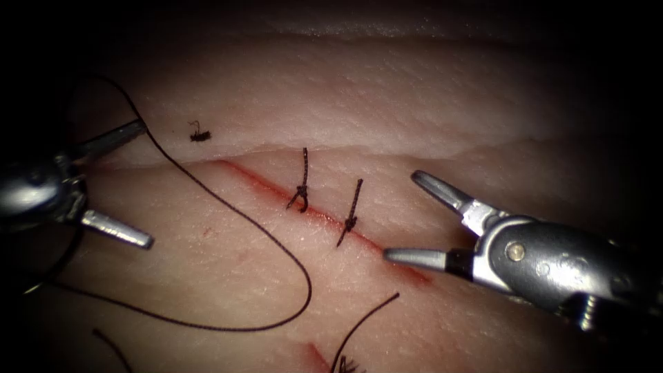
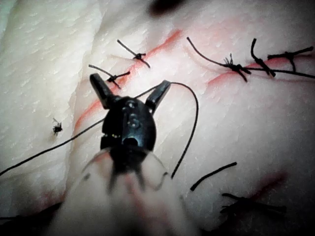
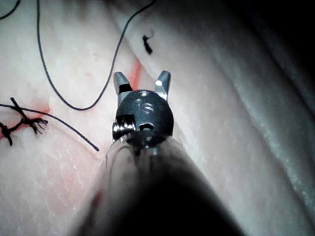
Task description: Wound Closure
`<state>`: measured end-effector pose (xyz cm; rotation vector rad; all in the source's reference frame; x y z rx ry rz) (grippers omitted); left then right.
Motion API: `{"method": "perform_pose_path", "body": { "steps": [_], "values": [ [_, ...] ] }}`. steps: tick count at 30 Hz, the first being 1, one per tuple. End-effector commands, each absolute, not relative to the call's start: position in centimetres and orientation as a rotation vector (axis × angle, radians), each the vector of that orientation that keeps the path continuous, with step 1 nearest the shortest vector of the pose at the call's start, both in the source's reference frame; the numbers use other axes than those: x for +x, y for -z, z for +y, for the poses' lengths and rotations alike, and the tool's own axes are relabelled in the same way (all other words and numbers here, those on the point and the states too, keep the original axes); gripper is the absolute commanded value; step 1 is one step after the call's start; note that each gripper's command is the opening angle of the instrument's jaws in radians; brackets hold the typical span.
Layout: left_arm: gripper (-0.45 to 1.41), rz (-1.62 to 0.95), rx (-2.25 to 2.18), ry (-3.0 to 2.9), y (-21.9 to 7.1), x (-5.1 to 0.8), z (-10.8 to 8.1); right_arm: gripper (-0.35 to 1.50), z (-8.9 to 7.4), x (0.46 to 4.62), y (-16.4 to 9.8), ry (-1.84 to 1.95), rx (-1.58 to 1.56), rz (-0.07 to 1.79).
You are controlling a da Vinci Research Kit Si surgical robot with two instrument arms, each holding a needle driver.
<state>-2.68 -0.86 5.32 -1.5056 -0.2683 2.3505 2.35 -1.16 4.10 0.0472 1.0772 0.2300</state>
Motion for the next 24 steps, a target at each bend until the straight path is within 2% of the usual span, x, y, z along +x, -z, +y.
{"method": "perform_pose_path", "body": {
  "steps": [1,8,24],
  "values": [
    [0.93,-0.284,-1.527,-2.357,-5.4,-2.77,-0.82,1.16,-1.07,2.41,-4.12,-0.218,0.054,1.075],
    [0.91,-0.303,-1.602,-2.368,-5.66,-2.92,-0.67,1.1,-0.9,2.21,-4.1,-0.188,0.063,1.076],
    [0.88,-0.293,-1.62,-2.379,-5.96,-2.95,-0.78,1.08,-0.94,2.21,-4.13,-0.185,0.058,1.076]
  ]
}}
